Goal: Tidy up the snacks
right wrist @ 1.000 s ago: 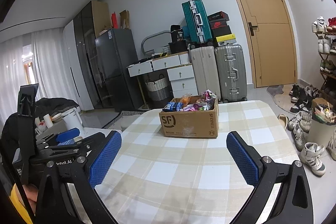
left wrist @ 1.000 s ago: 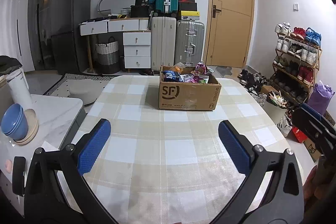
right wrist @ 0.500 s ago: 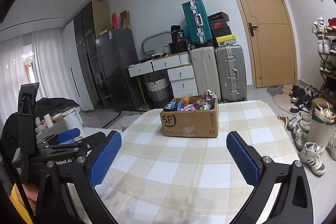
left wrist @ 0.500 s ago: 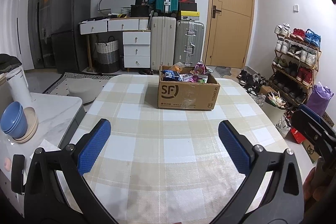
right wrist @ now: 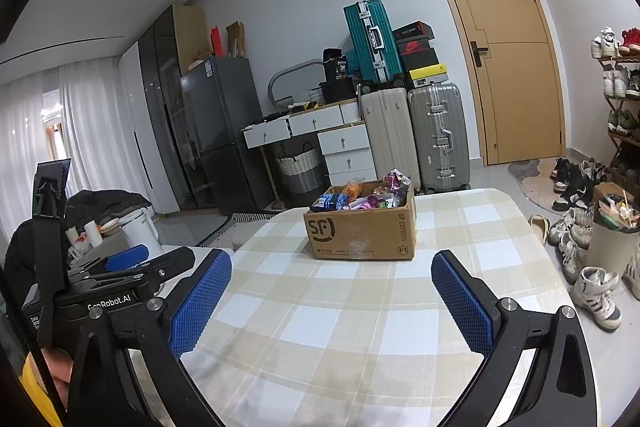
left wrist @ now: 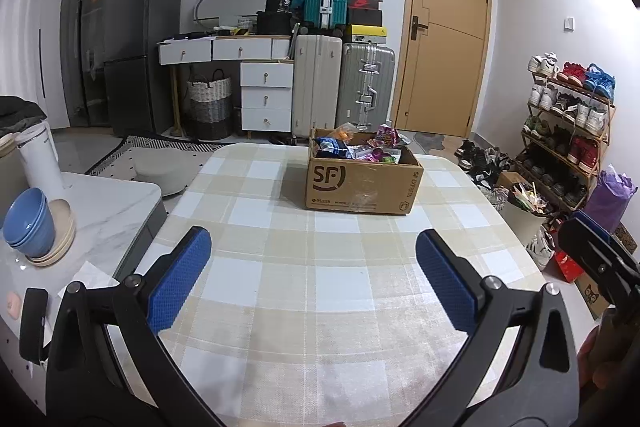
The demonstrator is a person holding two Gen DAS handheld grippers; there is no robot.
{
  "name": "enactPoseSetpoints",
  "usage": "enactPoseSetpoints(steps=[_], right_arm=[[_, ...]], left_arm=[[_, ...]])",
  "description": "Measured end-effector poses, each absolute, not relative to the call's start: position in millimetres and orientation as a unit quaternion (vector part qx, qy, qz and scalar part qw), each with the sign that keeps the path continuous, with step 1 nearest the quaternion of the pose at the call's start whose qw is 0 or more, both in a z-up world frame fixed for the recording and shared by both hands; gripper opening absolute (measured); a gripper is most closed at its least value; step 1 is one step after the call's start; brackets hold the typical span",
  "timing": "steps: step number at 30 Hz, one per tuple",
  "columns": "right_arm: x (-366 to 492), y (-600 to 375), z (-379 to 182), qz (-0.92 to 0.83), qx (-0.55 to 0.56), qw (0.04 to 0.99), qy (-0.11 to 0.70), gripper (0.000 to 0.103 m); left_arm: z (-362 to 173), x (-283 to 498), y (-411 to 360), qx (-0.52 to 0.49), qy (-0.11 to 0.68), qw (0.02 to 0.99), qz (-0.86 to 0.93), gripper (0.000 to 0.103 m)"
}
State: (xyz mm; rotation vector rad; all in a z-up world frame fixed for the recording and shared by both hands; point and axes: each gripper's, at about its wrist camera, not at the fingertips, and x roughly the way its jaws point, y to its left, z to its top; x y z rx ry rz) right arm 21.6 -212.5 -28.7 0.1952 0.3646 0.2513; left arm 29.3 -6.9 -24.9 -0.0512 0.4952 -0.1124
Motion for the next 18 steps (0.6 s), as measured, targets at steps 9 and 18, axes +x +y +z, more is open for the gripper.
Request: enactPoseSetpoints(steps=[9, 18], right_arm=[[20, -213, -31, 0.124, 0.098, 0.970, 0.183, 0.102], [18, -212, -40, 0.124, 0.102, 0.969, 0.188, 0.102]], left_arm=[[-25, 29, -6, -0.029, 0.244, 0.968, -0.056, 0.102], [-33, 28, -13, 0.000, 0.238, 0.971, -0.038, 0.102]])
